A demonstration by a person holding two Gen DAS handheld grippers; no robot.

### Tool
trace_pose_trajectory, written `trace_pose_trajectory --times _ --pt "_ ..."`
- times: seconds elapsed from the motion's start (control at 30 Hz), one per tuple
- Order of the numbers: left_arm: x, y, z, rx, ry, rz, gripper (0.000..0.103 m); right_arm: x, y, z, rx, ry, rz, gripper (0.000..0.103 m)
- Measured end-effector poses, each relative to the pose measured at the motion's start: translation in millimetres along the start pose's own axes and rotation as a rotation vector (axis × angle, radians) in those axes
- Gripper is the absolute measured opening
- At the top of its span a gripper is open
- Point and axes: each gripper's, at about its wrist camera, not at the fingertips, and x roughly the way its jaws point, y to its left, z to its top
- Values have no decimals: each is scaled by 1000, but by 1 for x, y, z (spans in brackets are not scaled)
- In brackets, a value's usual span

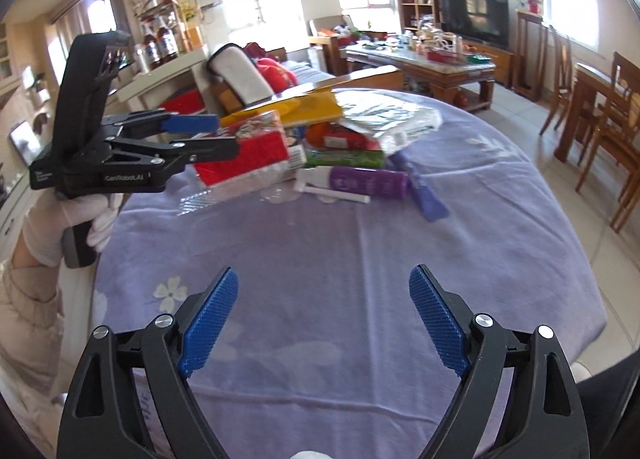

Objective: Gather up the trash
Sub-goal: 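Move both open tools back over the table, then grasp the red juice box with the left tool while the right tool grasps the clear plastic tray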

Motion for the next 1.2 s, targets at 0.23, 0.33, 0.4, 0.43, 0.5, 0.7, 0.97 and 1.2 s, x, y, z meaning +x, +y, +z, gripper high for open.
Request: trace_pose_trajectory --times 0.23,0.33,0.4,0.43,0.5,0.7,0.97,1.2 --pt "6 13 -11 5 26 1 76 27 28 10 -32 36 86 95" --pt "10 10 -14 29 47 -22 76 39 41 14 -49 53 105 96" --pt "14 5 -17 61 57 -14 76 45 48 18 -59 60 118 98" --pt "17 4 -17 80 62 1 76 49 51 20 -65 64 119 98" --pt "22 5 -18 90 58 15 75 56 60 23 -86 74 122 98" --pt "25 26 -18 -9 43 -45 40 72 83 33 -179 75 96 98" --pt "5 45 -20 -84 -22 -88 39 101 97 44 -212 118 64 98" --pt "14 48 -22 -83 26 -101 39 125 97 58 -202 139 9 98"
